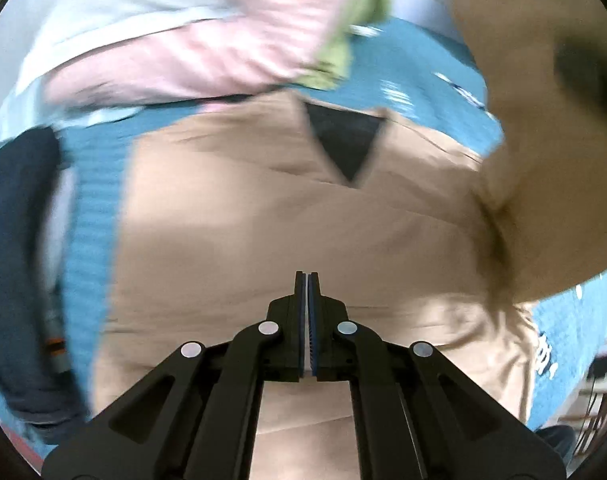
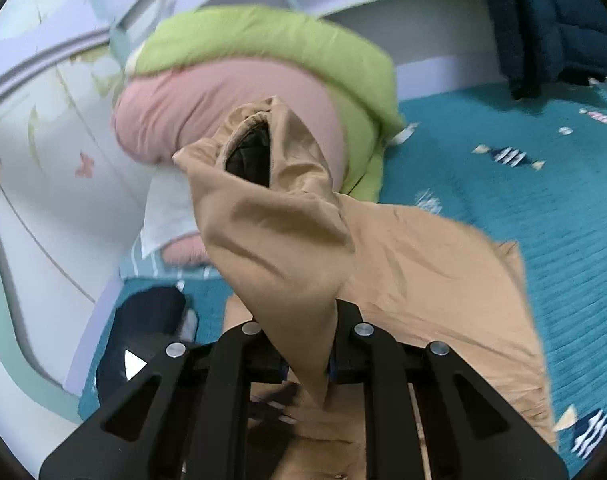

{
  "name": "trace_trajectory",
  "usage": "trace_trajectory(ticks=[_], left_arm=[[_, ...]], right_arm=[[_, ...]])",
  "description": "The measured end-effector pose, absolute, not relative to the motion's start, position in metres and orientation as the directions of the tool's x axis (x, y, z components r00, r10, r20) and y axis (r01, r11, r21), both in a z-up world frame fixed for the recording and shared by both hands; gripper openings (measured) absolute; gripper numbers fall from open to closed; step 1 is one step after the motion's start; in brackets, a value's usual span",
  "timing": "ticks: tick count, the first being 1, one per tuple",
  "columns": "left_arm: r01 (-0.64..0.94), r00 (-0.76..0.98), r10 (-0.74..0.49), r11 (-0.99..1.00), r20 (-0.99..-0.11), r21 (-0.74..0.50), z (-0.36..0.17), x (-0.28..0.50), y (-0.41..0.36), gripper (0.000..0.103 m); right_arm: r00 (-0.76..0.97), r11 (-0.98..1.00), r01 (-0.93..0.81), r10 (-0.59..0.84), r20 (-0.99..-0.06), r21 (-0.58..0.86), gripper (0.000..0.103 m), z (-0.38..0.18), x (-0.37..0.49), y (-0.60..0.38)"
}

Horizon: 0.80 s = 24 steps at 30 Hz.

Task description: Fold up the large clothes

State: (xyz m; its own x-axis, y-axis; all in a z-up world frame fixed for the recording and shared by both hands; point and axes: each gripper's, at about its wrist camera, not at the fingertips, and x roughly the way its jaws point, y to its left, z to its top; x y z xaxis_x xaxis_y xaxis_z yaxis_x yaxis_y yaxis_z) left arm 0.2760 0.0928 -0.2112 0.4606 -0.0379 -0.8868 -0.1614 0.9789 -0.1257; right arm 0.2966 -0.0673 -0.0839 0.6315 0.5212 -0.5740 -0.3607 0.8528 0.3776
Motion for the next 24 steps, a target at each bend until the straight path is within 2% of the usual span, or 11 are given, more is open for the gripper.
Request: trace_trajectory(ticks=[6, 8, 10, 11, 12, 13, 15, 18, 20, 24], left_arm=[[-0.272, 0.465, 0.025, 0.955, -0.885, -0.116, -0.202, 0.247, 0.168, 0.004], [-0.300, 0.462, 0.047, 0.948, -0.885, -0.106, -0.203, 0.239, 0.186, 0.004], [-0.336, 0.443, 0.103, 0.940, -0.891, -0.059, -0.206, 0.231, 0.198, 0.005], [-0.350, 0.434, 0.124, 0.936, -0.892, -0.040, -0.207, 0.229, 0.200, 0.005], [-0.362, 0.428, 0.140, 0.932, -0.893, -0.028, -0.209, 0.229, 0.202, 0.005], [-0.369, 0.429, 0.139, 0.929, -0.892, -0.033, -0.208, 0.226, 0.204, 0.006], [-0.388, 0.445, 0.118, 0.919, -0.888, -0.073, -0.206, 0.219, 0.210, 0.015], [-0.399, 0.451, 0.120, 0.914, -0.884, -0.079, -0.202, 0.218, 0.209, 0.017], [-0.391, 0.461, 0.106, 0.916, -0.881, -0.094, -0.202, 0.224, 0.205, 0.017], [-0.353, 0.500, 0.043, 0.922, -0.865, -0.158, -0.188, 0.226, 0.186, 0.017]], right_arm=[[0.533, 0.862, -0.366, 0.503, -0.680, 0.351, 0.013, -0.138, 0.297, -0.014], [0.497, 0.861, -0.358, 0.504, -0.706, 0.362, 0.016, -0.154, 0.300, -0.001], [0.394, 0.842, -0.346, 0.532, -0.750, 0.415, 0.032, -0.181, 0.307, 0.013], [0.324, 0.827, -0.321, 0.554, -0.767, 0.462, 0.048, -0.194, 0.309, 0.018], [0.286, 0.811, -0.301, 0.578, -0.764, 0.501, 0.053, -0.202, 0.308, 0.017], [0.265, 0.792, -0.293, 0.605, -0.751, 0.535, 0.054, -0.206, 0.305, 0.016], [0.246, 0.757, -0.325, 0.646, -0.722, 0.567, 0.063, -0.203, 0.299, 0.014], [0.208, 0.706, -0.357, 0.698, -0.686, 0.611, 0.073, -0.191, 0.293, 0.003], [0.209, 0.680, -0.356, 0.726, -0.655, 0.641, 0.075, -0.182, 0.291, -0.007], [0.338, 0.744, -0.359, 0.667, -0.664, 0.564, 0.075, -0.157, 0.285, -0.044]])
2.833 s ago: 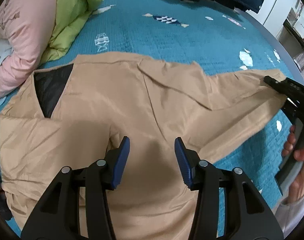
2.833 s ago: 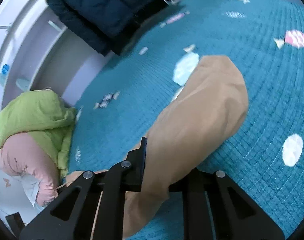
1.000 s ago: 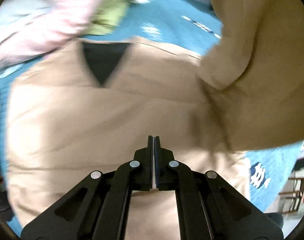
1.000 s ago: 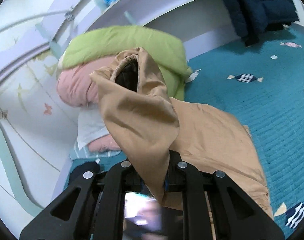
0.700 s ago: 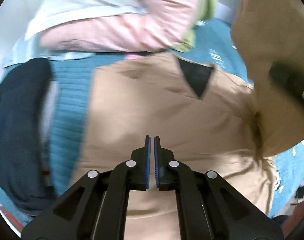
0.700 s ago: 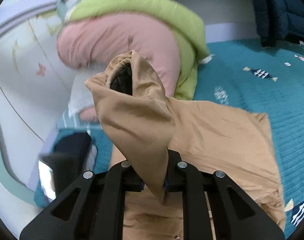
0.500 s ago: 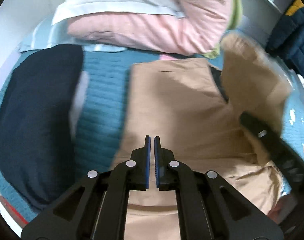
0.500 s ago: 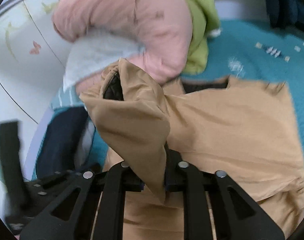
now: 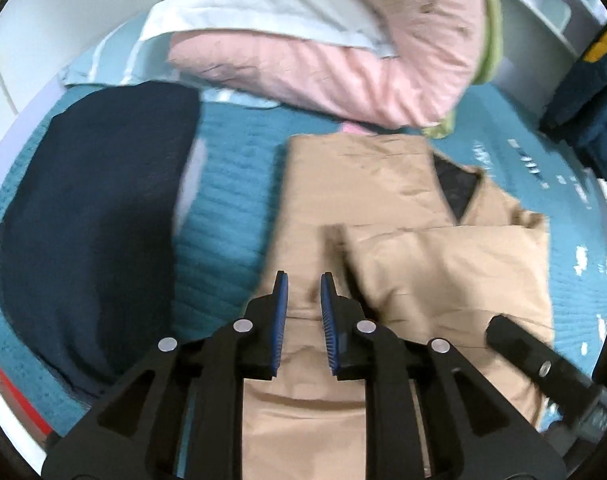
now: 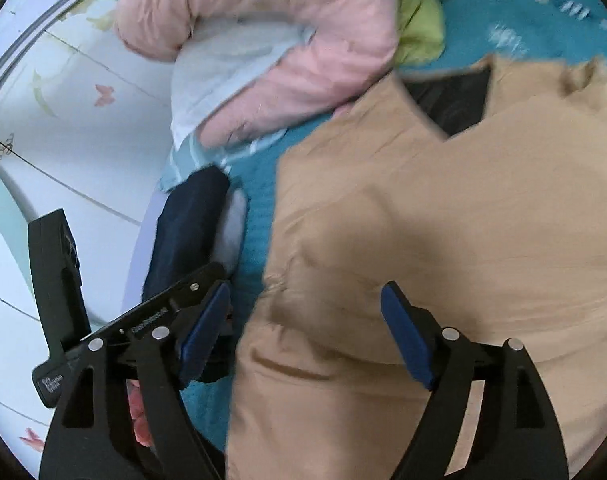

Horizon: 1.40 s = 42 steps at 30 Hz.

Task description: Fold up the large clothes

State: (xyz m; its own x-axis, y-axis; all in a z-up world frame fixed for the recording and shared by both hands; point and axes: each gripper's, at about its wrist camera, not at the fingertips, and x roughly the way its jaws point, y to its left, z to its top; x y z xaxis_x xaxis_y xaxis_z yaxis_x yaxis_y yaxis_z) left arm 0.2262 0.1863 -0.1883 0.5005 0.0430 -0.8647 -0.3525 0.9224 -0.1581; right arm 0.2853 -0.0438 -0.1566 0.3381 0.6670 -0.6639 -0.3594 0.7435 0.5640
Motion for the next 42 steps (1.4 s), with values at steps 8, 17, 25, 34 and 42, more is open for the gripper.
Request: trace_trajectory(ticks=[8, 17, 25, 34, 42], left_arm=[[-0.288, 0.450, 0.015, 0.949, -0.893, -0.129, -0.216, 0.246, 0.146, 0.012], [-0.309, 0.381, 0.055, 0.948, -0.923, -0.071, -0.266, 0.261, 0.150, 0.007], [-0.227, 0.537, 0.027, 0.967, -0.843, -0.113, -0.193, 0.254, 0.146, 0.007], [-0.294, 0.421, 0.155, 0.955, -0.894, 0.027, -0.303, 0.327, 0.139, 0.003], [-0.290, 0.408, 0.122, 0.957, -0.905, -0.002, -0.285, 0.327, 0.142, 0.008]], right_arm=[[0.432, 0.967, -0.143, 0.251, -0.866, 0.209, 0.016, -0.188, 0.315, -0.118], [0.404, 0.974, 0.031, 0.192, -0.894, 0.224, 0.000, -0.233, 0.338, -0.174], [0.516, 0.964, -0.081, 0.257, -0.817, 0.252, 0.002, -0.168, 0.358, -0.161], [0.390, 0.959, 0.081, 0.220, -0.894, 0.272, 0.000, -0.253, 0.421, -0.177], [0.376, 0.964, 0.001, 0.245, -0.894, 0.265, 0.013, -0.230, 0.407, -0.175]])
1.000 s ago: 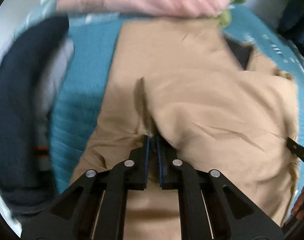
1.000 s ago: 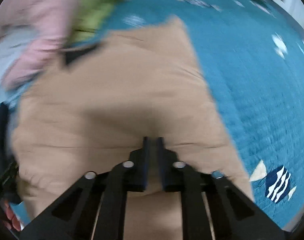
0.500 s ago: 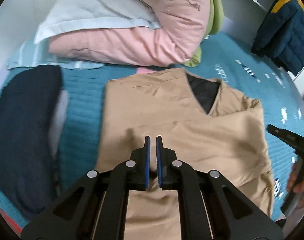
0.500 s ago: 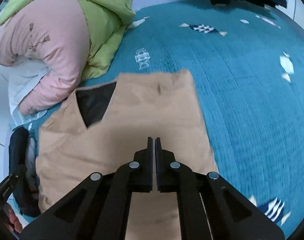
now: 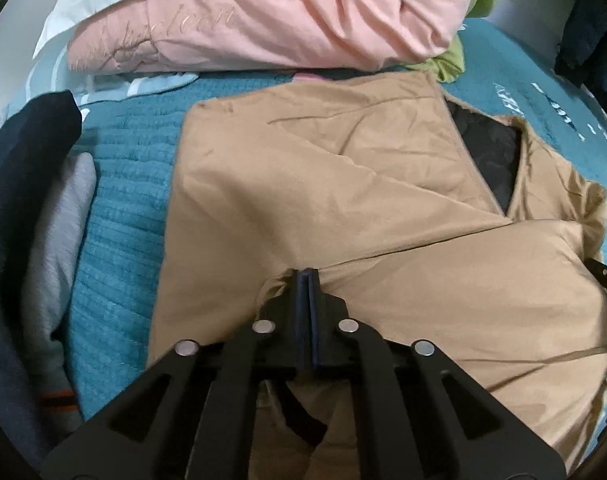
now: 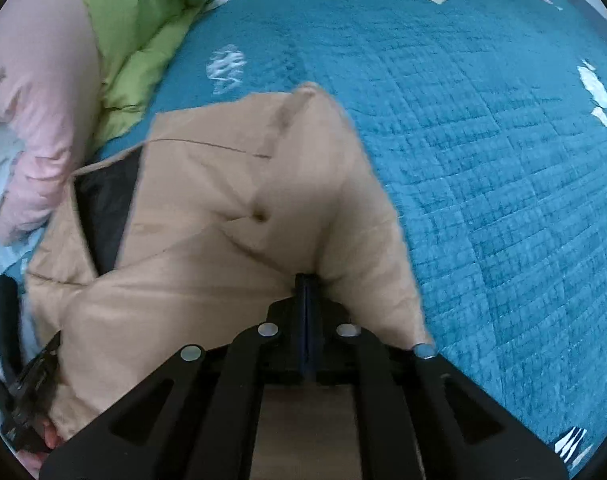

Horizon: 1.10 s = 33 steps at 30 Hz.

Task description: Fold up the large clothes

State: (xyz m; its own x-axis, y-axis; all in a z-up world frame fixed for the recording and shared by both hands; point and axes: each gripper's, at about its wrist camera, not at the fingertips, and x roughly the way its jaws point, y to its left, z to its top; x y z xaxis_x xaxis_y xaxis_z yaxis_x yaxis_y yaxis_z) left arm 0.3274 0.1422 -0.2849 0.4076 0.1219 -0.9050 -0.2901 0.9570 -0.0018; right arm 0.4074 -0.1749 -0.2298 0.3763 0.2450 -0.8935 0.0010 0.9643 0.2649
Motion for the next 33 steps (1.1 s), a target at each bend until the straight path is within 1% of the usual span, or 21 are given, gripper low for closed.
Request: trace_trajectory(ticks=[1, 2, 3, 5, 6, 10, 12, 14, 16, 19, 21, 24, 28, 29, 30, 31, 33], left_arm=[[-0.292, 0.407, 0.121, 0.956, -0.905, -0.004, -0.280, 0.326, 0.143, 0.019], [-0.297, 0.406, 0.119, 0.955, -0.906, -0.008, -0.275, 0.324, 0.143, 0.034], [-0.301, 0.407, 0.111, 0.954, -0.907, -0.018, -0.271, 0.324, 0.145, 0.041], [-0.318, 0.411, 0.095, 0.947, -0.907, -0.045, -0.260, 0.318, 0.148, 0.062], [-0.328, 0.418, 0.091, 0.943, -0.904, -0.056, -0.256, 0.315, 0.150, 0.065], [-0.359, 0.423, 0.039, 0.924, -0.905, -0.129, -0.246, 0.315, 0.166, 0.066], [-0.367, 0.426, 0.038, 0.920, -0.904, -0.134, -0.244, 0.319, 0.173, 0.069], [-0.353, 0.443, 0.028, 0.924, -0.896, -0.145, -0.243, 0.327, 0.181, 0.076], [-0.362, 0.444, 0.040, 0.922, -0.895, -0.139, -0.242, 0.336, 0.192, 0.076], [-0.379, 0.446, 0.009, 0.908, -0.895, -0.180, -0.241, 0.354, 0.211, 0.077], [-0.384, 0.440, 0.001, 0.904, -0.898, -0.187, -0.243, 0.367, 0.219, 0.077], [-0.392, 0.423, 0.022, 0.906, -0.906, -0.161, -0.248, 0.386, 0.230, 0.080], [-0.408, 0.402, -0.003, 0.894, -0.916, -0.182, -0.268, 0.408, 0.245, 0.081], [-0.412, 0.418, -0.013, 0.889, -0.908, -0.202, -0.277, 0.411, 0.248, 0.076], [-0.409, 0.426, -0.027, 0.886, -0.904, -0.219, -0.283, 0.413, 0.250, 0.068], [-0.412, 0.407, -0.055, 0.880, -0.912, -0.237, -0.297, 0.415, 0.253, 0.059], [-0.414, 0.440, -0.040, 0.877, -0.897, -0.243, -0.298, 0.411, 0.253, 0.056]], right_arm=[[0.377, 0.965, 0.007, 0.242, -0.894, 0.264, 0.021, -0.224, 0.405, -0.176], [0.380, 0.964, 0.016, 0.239, -0.894, 0.265, 0.042, -0.219, 0.404, -0.177], [0.393, 0.962, 0.029, 0.239, -0.888, 0.271, 0.056, -0.213, 0.401, -0.179], [0.418, 0.959, 0.042, 0.239, -0.876, 0.281, 0.062, -0.201, 0.400, -0.183], [0.423, 0.958, 0.039, 0.241, -0.873, 0.284, 0.065, -0.196, 0.399, -0.185], [0.429, 0.968, 0.036, 0.210, -0.879, 0.249, 0.070, -0.185, 0.405, -0.189], [0.423, 0.965, 0.048, 0.214, -0.881, 0.258, 0.071, -0.183, 0.411, -0.197], [0.411, 0.957, 0.062, 0.235, -0.881, 0.284, 0.071, -0.181, 0.422, -0.205], [0.399, 0.960, 0.062, 0.227, -0.889, 0.274, 0.072, -0.182, 0.436, -0.204], [0.390, 0.968, 0.048, 0.210, -0.896, 0.248, 0.072, -0.183, 0.453, -0.205], [0.373, 0.967, 0.043, 0.216, -0.902, 0.249, 0.072, -0.188, 0.464, -0.203], [0.349, 0.965, 0.030, 0.234, -0.907, 0.260, 0.072, -0.195, 0.481, -0.198], [0.297, 0.960, 0.009, 0.265, -0.917, 0.281, 0.072, -0.214, 0.506, -0.187], [0.287, 0.959, 0.009, 0.268, -0.920, 0.282, 0.072, -0.218, 0.509, -0.185], [0.280, 0.961, 0.013, 0.263, -0.923, 0.278, 0.072, -0.225, 0.515, -0.182], [0.284, 0.963, 0.021, 0.252, -0.925, 0.269, 0.072, -0.232, 0.519, -0.181], [0.298, 0.966, 0.023, 0.239, -0.924, 0.257, 0.072, -0.240, 0.521, -0.178]])
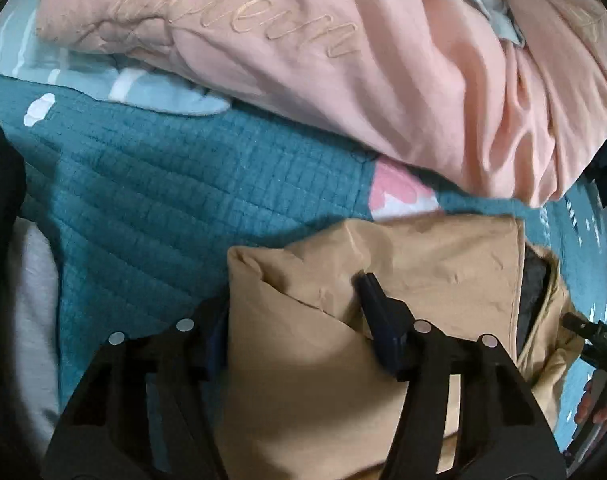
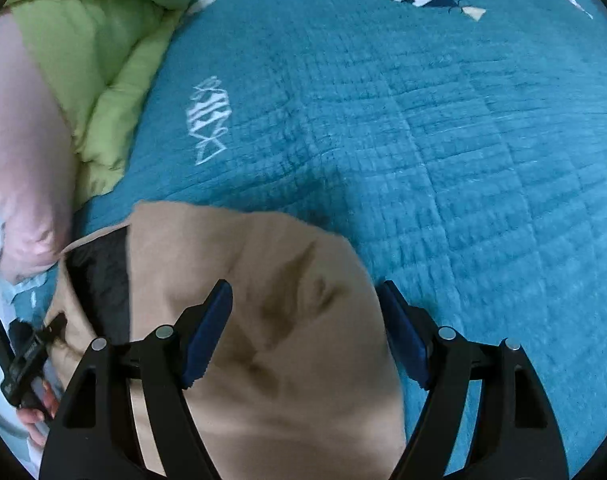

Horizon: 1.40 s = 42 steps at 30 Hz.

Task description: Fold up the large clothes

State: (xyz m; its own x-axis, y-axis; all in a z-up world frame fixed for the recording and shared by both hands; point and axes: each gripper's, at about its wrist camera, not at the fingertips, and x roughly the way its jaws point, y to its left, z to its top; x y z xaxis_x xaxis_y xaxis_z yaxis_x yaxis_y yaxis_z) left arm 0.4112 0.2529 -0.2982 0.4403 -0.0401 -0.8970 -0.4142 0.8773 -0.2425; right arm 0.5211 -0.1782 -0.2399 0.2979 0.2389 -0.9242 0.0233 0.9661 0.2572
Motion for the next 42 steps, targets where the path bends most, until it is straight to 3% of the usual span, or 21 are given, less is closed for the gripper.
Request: trace_trajectory(ticks=[1, 3, 5, 7, 11, 25, 42], left_arm=[[-0.411, 0.445, -0.035, 0.880, -0.895, -0.238, -0.297, 0.410, 0.252, 0.050], [-0.398, 0.444, -0.021, 0.891, -0.896, -0.218, -0.293, 0.406, 0.249, 0.040], [-0.391, 0.443, -0.059, 0.885, -0.894, -0.252, -0.284, 0.404, 0.251, 0.034], [-0.387, 0.462, -0.094, 0.873, -0.882, -0.296, -0.274, 0.399, 0.254, 0.032], [-0.337, 0.506, -0.098, 0.892, -0.857, -0.301, -0.243, 0.384, 0.244, 0.022], [-0.261, 0.617, -0.090, 0.914, -0.782, -0.311, -0.138, 0.288, 0.223, 0.021], [-0.186, 0.657, -0.046, 0.957, -0.752, -0.222, -0.108, 0.181, 0.192, 0.021]], right_arm=[[0.311, 0.970, 0.013, 0.225, -0.923, 0.241, 0.070, -0.241, 0.520, -0.176], [0.341, 0.987, -0.030, 0.156, -0.927, 0.155, 0.045, -0.240, 0.514, -0.170], [0.388, 0.986, -0.043, 0.166, -0.907, 0.162, 0.028, -0.231, 0.504, -0.172], [0.446, 0.977, -0.053, 0.208, -0.870, 0.206, 0.020, -0.216, 0.490, -0.176], [0.522, 0.978, -0.112, 0.209, -0.827, 0.177, 0.017, -0.183, 0.460, -0.168], [0.636, 0.963, -0.156, 0.267, -0.724, 0.219, 0.017, -0.077, 0.349, -0.183], [0.670, 0.959, -0.180, 0.284, -0.686, 0.221, 0.016, -0.060, 0.225, -0.201]])
